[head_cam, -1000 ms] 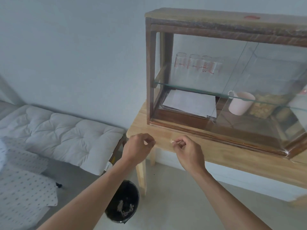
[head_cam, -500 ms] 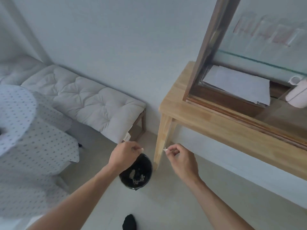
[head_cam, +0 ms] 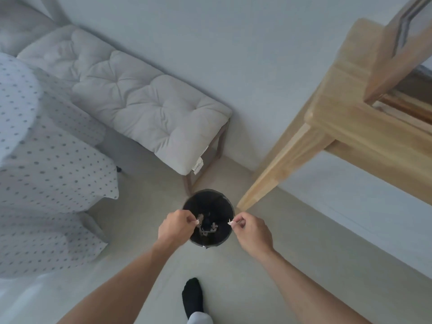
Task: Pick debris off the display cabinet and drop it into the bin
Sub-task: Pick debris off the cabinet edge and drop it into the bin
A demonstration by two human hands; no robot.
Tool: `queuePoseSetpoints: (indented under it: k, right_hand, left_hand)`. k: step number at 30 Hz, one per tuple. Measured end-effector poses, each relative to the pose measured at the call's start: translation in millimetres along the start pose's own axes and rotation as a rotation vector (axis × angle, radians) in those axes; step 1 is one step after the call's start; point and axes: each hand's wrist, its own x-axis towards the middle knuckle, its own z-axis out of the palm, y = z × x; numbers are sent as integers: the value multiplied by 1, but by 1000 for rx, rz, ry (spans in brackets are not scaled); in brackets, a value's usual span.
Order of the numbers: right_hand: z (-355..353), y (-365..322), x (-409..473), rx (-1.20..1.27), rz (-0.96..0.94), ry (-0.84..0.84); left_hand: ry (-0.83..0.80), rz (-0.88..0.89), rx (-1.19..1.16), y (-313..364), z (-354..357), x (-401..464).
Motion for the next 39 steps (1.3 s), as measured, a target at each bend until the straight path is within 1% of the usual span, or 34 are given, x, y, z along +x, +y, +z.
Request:
queuePoseSetpoints:
  k: [6, 10, 14, 19, 24, 29, 34, 39]
  right_hand:
    - [67, 1, 62, -114, -2, -34]
    - [99, 8, 93, -158, -4, -51]
    - [111, 14, 112, -127, 8, -62]
    - [108, 20, 115, -111, 3, -61]
    - [91, 24, 96, -117, -42, -82]
    - [55, 24, 63, -90, -73, -57]
    - [-3, 29, 7, -68, -108, -11]
    - [-81, 34, -51, -60, -144, 67]
  left_hand:
    - [-22, -19, 9, -30, 36, 59]
    - [-71, -11, -1, -42, 58, 85]
    - [-137, 26, -105, -51, 69, 105]
    - [-206, -23, -71, -57, 69, 111]
    - [-223, 1, -7, -51, 61, 96]
    - [-144, 64, 64, -26, 44, 63]
    - [-56, 154, 57, 18, 21, 10]
    - [22, 207, 85, 76, -9, -45]
